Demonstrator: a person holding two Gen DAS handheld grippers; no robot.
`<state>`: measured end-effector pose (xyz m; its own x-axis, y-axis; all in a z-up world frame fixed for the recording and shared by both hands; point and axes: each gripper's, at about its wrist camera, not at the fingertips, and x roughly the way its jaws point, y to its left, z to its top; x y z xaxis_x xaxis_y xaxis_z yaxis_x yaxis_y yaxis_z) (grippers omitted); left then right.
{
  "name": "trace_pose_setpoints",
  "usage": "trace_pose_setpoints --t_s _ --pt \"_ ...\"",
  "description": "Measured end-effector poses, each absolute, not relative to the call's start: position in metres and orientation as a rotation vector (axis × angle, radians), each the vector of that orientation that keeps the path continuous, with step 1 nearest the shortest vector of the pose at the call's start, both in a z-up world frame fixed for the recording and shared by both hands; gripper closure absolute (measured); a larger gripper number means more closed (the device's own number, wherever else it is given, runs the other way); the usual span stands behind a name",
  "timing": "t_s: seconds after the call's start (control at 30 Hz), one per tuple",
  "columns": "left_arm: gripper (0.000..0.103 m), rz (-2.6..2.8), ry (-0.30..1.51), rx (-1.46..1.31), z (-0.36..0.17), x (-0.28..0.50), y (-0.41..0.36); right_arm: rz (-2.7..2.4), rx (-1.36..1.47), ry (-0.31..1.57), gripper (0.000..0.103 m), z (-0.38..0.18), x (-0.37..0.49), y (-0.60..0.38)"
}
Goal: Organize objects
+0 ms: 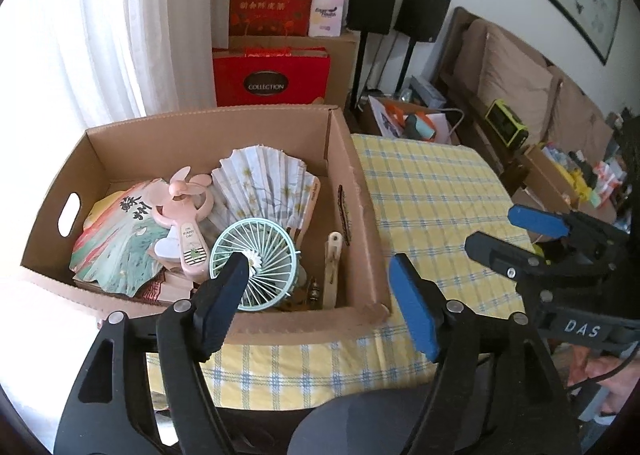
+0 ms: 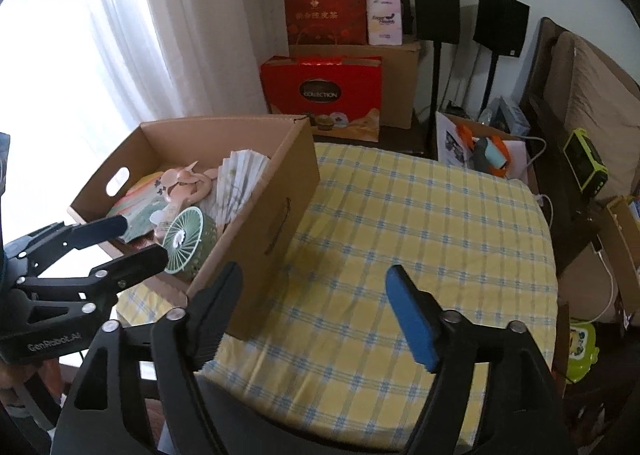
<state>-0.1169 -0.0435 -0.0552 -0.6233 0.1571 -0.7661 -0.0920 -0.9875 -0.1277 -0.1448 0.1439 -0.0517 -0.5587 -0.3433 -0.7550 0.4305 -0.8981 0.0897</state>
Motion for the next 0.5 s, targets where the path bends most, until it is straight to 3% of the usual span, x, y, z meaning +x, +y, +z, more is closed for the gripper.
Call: trace_pose_setpoints --t_s 0.1,0.37,0.5 --pt "0.018 2.719 -0.091 -1.274 -0.053 -0.11 -0.038 -2.451 1.145 0.13 0.022 -0.052 -0.137 0.151" --pt "0.009 2.718 -0.063 -1.26 -0.056 -0.09 -0.025 -2.477 1.15 0.093 0.012 -0.056 -0.118 0.17" --pt "0.001 2.708 -0.08 -1.268 -0.058 -0.083 -0.023 -2.49 1.147 0.076 0.0 -0.058 -0.108 0.179"
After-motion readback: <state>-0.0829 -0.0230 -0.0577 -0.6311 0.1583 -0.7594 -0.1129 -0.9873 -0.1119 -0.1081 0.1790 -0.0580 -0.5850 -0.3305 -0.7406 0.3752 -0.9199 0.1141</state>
